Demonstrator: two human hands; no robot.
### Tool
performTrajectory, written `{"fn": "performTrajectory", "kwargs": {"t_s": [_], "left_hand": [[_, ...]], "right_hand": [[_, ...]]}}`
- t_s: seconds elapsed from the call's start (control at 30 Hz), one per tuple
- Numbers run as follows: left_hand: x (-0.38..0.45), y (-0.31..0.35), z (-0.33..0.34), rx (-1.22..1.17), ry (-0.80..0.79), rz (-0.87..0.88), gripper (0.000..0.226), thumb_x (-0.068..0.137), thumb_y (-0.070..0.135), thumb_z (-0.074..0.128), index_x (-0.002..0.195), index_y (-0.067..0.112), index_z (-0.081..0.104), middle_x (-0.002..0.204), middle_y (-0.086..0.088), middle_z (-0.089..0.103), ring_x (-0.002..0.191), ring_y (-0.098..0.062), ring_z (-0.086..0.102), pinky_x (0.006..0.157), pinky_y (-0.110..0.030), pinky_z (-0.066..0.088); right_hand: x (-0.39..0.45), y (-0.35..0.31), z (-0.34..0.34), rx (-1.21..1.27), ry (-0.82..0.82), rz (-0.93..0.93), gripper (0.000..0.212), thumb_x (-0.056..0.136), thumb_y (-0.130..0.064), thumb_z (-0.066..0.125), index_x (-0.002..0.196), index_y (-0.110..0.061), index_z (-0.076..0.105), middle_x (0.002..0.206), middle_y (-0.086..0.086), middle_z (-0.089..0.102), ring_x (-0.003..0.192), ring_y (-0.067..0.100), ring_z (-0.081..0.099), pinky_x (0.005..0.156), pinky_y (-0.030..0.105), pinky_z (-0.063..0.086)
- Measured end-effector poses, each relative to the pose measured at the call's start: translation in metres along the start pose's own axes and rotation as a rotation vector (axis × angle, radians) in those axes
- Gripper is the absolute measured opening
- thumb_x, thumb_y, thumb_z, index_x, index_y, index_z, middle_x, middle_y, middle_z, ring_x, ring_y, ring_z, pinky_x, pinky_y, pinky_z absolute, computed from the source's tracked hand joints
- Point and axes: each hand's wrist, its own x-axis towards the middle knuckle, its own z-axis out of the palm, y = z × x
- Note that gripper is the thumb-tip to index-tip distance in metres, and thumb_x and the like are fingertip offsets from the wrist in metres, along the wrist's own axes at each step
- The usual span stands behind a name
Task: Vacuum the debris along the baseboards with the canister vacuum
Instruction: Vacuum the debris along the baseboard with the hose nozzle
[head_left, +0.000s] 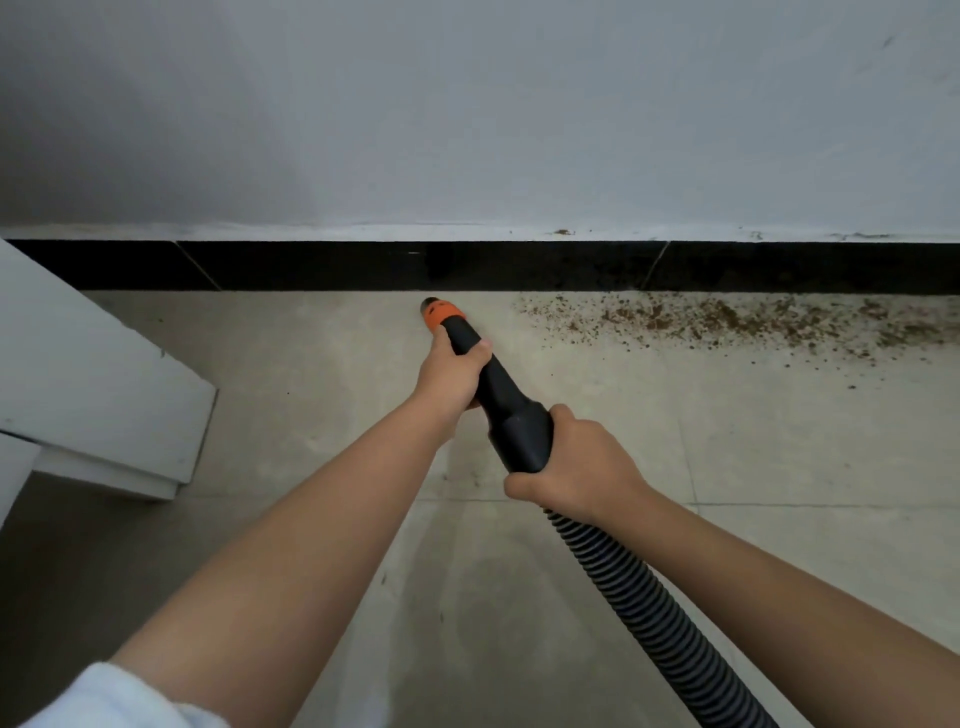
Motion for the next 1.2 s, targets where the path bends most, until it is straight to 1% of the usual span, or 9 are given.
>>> {"fn": "performTrajectory", "kwargs": {"t_s": [0.1,0.33,0.47,0.63,0.73,0.8,0.87,1.0,1.2], "left_hand": [[-0.009,0.005,0.017,0.022,-0.012,-0.008,0.055,0.097,0.024,0.048,0.144,0.016,0.022,0.135,-0.011,0.045,0.114,-0.029,0.052,0.095,-0.044,0.049],[-0.035,-0.003,0.052,0.053,-0.035,-0.046,0.062,0.098,0.026,0.044,0.148,0.016,0.008,0.137,-0.013,0.043,0.117,-0.031,0.051,0.098,-0.045,0.046],[-0.048,-0.008,0.069,0.061,-0.057,-0.069,0.061,0.099,0.027,0.042,0.148,0.016,0.008,0.132,-0.013,0.047,0.114,-0.032,0.053,0.098,-0.046,0.046],[-0.058,-0.015,0.079,0.052,-0.059,-0.076,0.065,0.099,0.028,0.042,0.149,0.017,0.002,0.138,-0.012,0.043,0.118,-0.032,0.05,0.1,-0.045,0.045],[-0.061,-0.018,0.073,0.07,0.002,-0.054,0.064,0.1,0.028,0.04,0.15,0.017,0.002,0.14,-0.012,0.042,0.12,-0.031,0.049,0.102,-0.041,0.042],[-0.062,-0.021,0.062,0.08,0.061,-0.03,0.064,0.1,0.028,0.039,0.15,0.017,0.0,0.141,-0.012,0.041,0.121,-0.032,0.048,0.101,-0.038,0.042],[-0.06,-0.024,0.047,0.092,0.106,0.006,0.062,0.1,0.026,0.04,0.15,0.016,0.005,0.138,-0.012,0.043,0.12,-0.031,0.048,0.102,-0.039,0.041],[-0.046,-0.024,0.017,0.118,0.106,0.013,0.057,0.099,0.024,0.041,0.148,0.014,0.013,0.134,-0.013,0.045,0.116,-0.032,0.051,0.1,-0.046,0.045],[-0.018,-0.009,-0.013,0.094,0.126,-0.039,0.06,0.099,0.024,0.041,0.15,0.018,0.009,0.139,-0.016,0.041,0.12,-0.034,0.049,0.095,-0.042,0.048]], "right_hand": [[-0.011,0.01,-0.014,-0.024,0.011,0.018,0.049,0.067,-0.04,0.072,0.094,-0.017,0.039,0.08,-0.005,0.048,0.069,0.013,0.052,0.054,0.026,0.042],[-0.045,0.032,-0.032,-0.072,-0.011,0.053,0.049,0.066,-0.038,0.073,0.095,-0.015,0.041,0.083,-0.002,0.052,0.07,0.014,0.055,0.056,0.028,0.045],[-0.06,0.048,-0.038,-0.089,-0.021,0.074,0.048,0.065,-0.038,0.073,0.094,-0.015,0.042,0.082,-0.001,0.053,0.068,0.014,0.054,0.053,0.026,0.042],[-0.068,0.061,-0.04,-0.108,-0.018,0.071,0.044,0.065,-0.038,0.073,0.085,-0.019,0.039,0.079,-0.003,0.053,0.064,0.01,0.052,0.05,0.024,0.038],[-0.065,0.058,-0.035,-0.089,-0.038,0.043,0.043,0.064,-0.038,0.073,0.082,-0.022,0.037,0.08,-0.004,0.053,0.065,0.008,0.052,0.049,0.022,0.037],[-0.06,0.051,-0.028,-0.069,-0.06,0.014,0.044,0.064,-0.038,0.073,0.085,-0.02,0.038,0.081,-0.005,0.053,0.065,0.008,0.052,0.05,0.022,0.038],[-0.055,0.041,-0.019,-0.082,-0.075,-0.032,0.047,0.065,-0.04,0.073,0.089,-0.019,0.039,0.08,-0.007,0.05,0.067,0.008,0.051,0.051,0.022,0.041],[-0.04,0.022,-0.005,-0.065,-0.075,-0.081,0.05,0.066,-0.04,0.073,0.093,-0.018,0.039,0.079,-0.008,0.047,0.072,0.014,0.053,0.052,0.024,0.041],[-0.002,-0.002,0.011,0.001,-0.084,-0.096,0.051,0.068,-0.04,0.074,0.097,-0.017,0.038,0.083,-0.004,0.049,0.075,0.017,0.055,0.057,0.028,0.045]]}}
